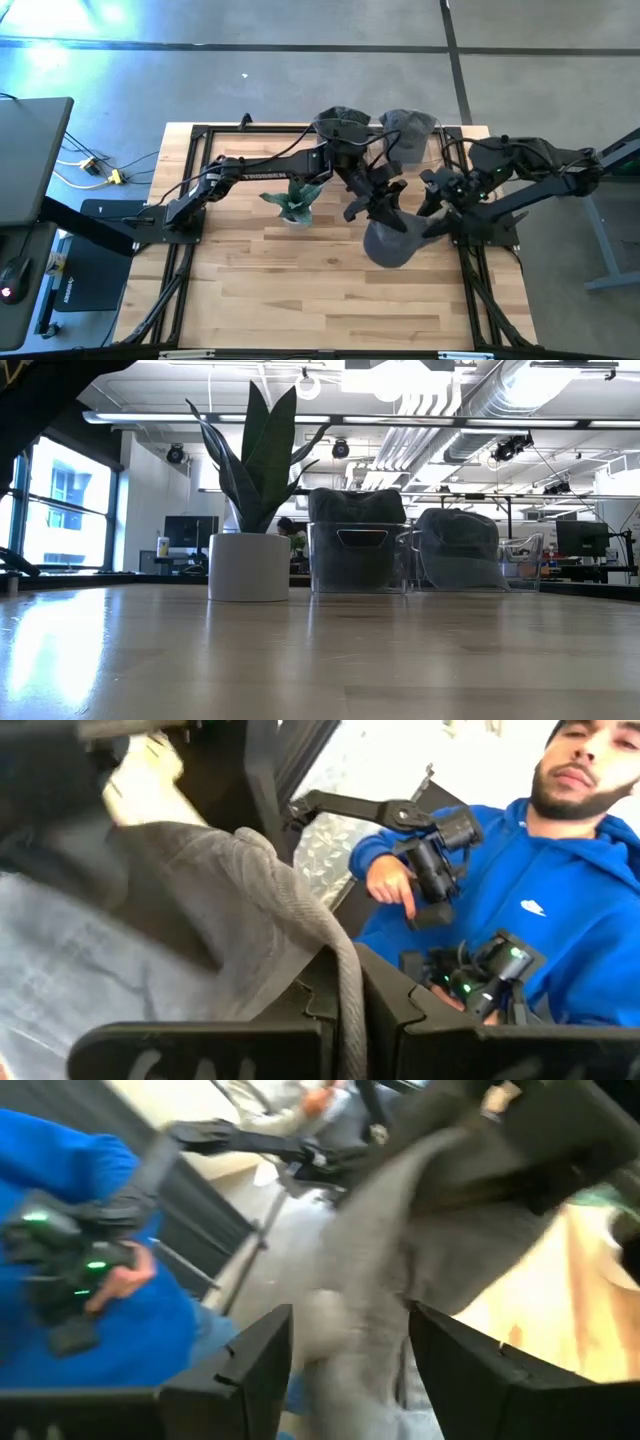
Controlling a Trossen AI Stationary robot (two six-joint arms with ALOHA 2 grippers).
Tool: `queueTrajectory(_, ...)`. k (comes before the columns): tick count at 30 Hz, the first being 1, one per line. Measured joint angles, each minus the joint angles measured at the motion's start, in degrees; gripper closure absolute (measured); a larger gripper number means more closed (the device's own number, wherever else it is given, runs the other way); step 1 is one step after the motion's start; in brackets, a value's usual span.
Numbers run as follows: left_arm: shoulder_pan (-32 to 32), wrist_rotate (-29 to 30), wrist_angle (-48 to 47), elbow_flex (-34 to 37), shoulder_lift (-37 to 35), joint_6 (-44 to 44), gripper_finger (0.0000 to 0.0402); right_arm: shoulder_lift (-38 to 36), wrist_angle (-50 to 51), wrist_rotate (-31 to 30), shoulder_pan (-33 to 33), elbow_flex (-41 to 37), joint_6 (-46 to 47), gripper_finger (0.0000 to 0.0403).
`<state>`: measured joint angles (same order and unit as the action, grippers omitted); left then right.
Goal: Pick & Place hat
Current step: Put the gray cap into the right transparent bin
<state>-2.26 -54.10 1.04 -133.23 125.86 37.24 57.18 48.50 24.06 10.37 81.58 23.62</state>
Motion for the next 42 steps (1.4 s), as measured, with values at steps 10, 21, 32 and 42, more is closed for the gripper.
queueTrajectory(10, 0.0, 0.8, -1.7, 0.0, 0.0, 0.0, 0.0385, 0.5, 0.8, -3.8, 0.0, 0.0, -1.1, 0.0289)
queueTrajectory(21, -1.1, 3.1, -3.6, 0.0, 0.0, -0.2, 0.0316, 0.2, 2.6, -3.0, 0.0, 0.0, 0.8, 0.0371)
queueTrajectory(32, -8.2, -0.4, -8.9, 0.0, 0.0, -1.3, 0.0232, -0.7, 17.9, -9.2, 0.0, 0.0, -6.6, 0.0386)
queueTrajectory(42, -12.7, 0.9, -11.7, -0.2, -2.9, -2.3, 0.027, -0.7, 28.9, -24.5, -7.9, 0.0, -29.5, 0.0388)
